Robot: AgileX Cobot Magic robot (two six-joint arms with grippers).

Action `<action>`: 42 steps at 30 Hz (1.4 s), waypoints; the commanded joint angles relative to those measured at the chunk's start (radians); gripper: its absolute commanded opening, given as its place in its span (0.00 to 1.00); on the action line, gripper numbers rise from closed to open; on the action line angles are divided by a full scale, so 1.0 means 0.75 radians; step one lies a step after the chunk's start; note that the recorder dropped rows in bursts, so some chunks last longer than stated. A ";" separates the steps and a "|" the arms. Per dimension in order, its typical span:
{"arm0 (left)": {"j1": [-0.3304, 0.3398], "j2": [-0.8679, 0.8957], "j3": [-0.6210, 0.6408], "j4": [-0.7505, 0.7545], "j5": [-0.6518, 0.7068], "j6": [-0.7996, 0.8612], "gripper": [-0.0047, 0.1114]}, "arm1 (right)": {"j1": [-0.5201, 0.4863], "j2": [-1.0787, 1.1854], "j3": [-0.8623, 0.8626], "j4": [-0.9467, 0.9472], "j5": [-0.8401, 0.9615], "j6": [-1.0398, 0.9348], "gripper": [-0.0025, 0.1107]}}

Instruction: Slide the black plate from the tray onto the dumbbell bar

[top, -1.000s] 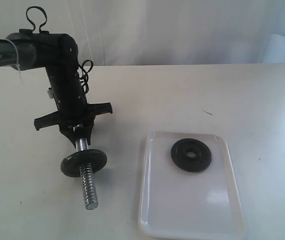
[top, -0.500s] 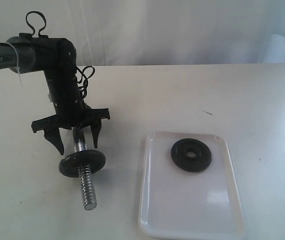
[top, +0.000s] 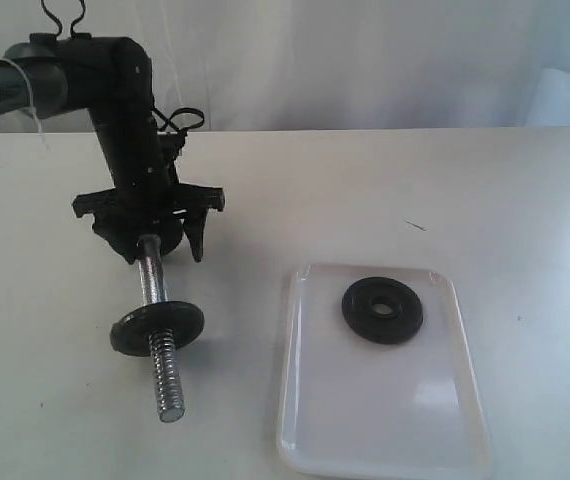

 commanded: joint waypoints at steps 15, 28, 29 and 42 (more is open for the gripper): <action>0.002 -0.033 -0.139 0.024 0.127 0.193 0.75 | 0.002 0.005 -0.004 -0.012 -0.003 0.005 0.02; 0.002 -0.163 -0.139 0.029 0.127 1.112 0.66 | 0.002 0.005 -0.004 -0.012 -0.008 0.005 0.02; 0.002 -0.165 -0.139 0.029 0.127 1.188 0.66 | 0.002 0.005 -0.004 -0.012 -0.008 0.005 0.02; 0.000 -0.168 -0.133 -0.139 0.127 2.302 0.62 | 0.002 0.005 -0.004 -0.012 -0.006 0.005 0.02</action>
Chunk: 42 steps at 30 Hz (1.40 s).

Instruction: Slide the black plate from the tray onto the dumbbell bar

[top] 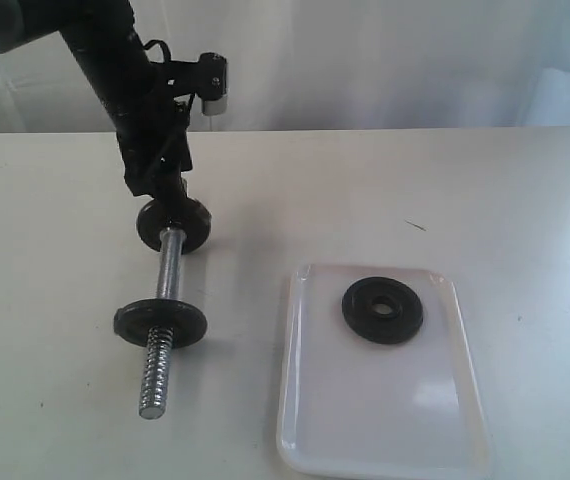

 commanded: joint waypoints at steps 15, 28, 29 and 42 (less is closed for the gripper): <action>-0.002 -0.068 0.282 0.128 0.123 0.990 0.47 | 0.002 0.005 -0.004 -0.019 0.000 0.005 0.02; 0.000 -0.086 0.532 0.272 -0.228 1.195 0.47 | 0.002 0.005 -0.004 -0.013 0.001 0.005 0.02; 0.000 -0.089 0.532 0.274 -0.225 1.195 0.47 | 0.002 0.005 -0.004 -0.013 0.001 0.005 0.02; 0.000 -0.080 0.532 0.136 -0.336 1.344 0.47 | 0.002 0.005 -0.004 -0.013 -0.001 0.003 0.02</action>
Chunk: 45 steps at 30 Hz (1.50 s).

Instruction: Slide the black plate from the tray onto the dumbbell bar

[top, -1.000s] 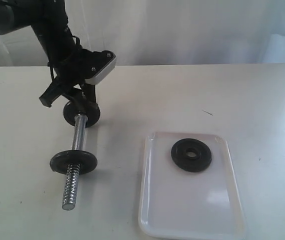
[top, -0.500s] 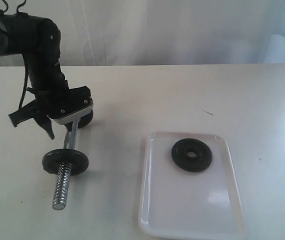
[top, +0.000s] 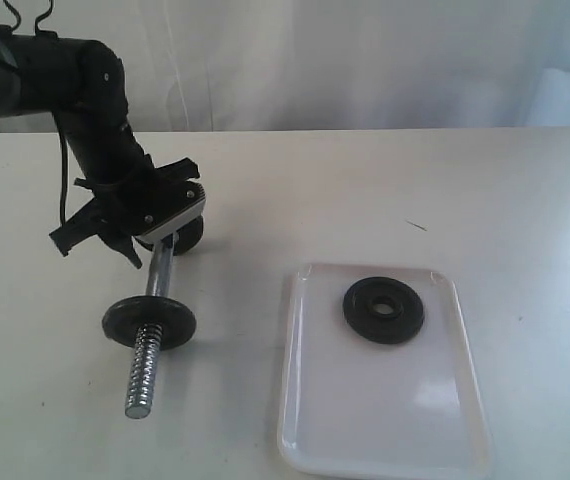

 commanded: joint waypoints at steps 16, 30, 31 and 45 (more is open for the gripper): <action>-0.005 0.014 0.014 -0.146 0.079 0.205 0.47 | 0.002 0.005 -0.010 -0.008 -0.017 0.003 0.02; -0.005 0.069 0.049 -0.034 -0.036 0.205 0.47 | 0.002 0.005 -0.010 -0.008 -0.017 0.003 0.02; -0.005 0.069 0.049 -0.037 -0.036 0.205 0.47 | 0.002 0.005 -0.010 -0.008 -0.017 0.003 0.02; -0.002 0.070 0.049 -0.264 0.023 0.205 0.63 | 0.002 0.005 -0.009 -0.008 -0.020 0.003 0.02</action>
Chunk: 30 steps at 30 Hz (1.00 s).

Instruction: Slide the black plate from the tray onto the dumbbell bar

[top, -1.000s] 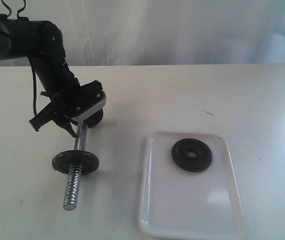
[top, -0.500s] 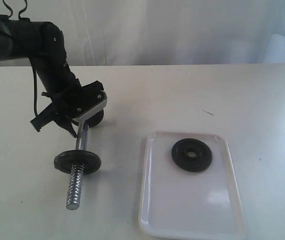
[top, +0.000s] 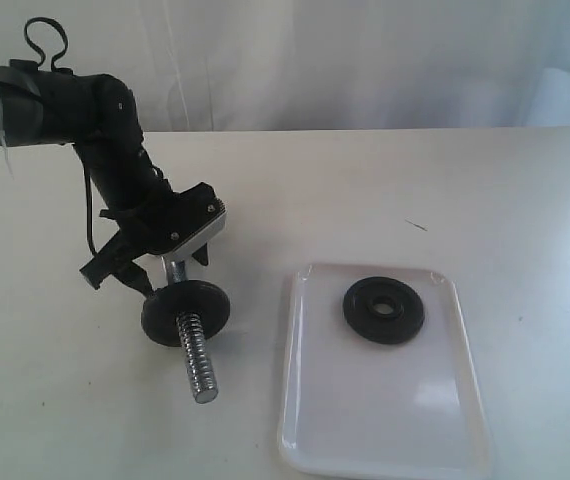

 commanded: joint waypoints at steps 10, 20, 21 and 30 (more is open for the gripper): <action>0.003 0.042 0.002 -0.051 0.123 0.129 0.24 | 0.002 0.005 -0.007 -0.008 -0.020 0.003 0.02; 0.003 0.053 0.002 -0.071 0.113 -0.256 0.14 | 0.002 0.005 -0.007 -0.008 -0.020 0.003 0.02; 0.003 0.053 0.002 -0.075 0.115 -0.291 0.13 | 0.002 0.005 -0.007 -0.008 -0.020 0.003 0.02; 0.003 0.053 0.002 -0.110 0.209 -0.884 0.04 | 0.002 0.005 -0.007 -0.008 -0.020 0.003 0.02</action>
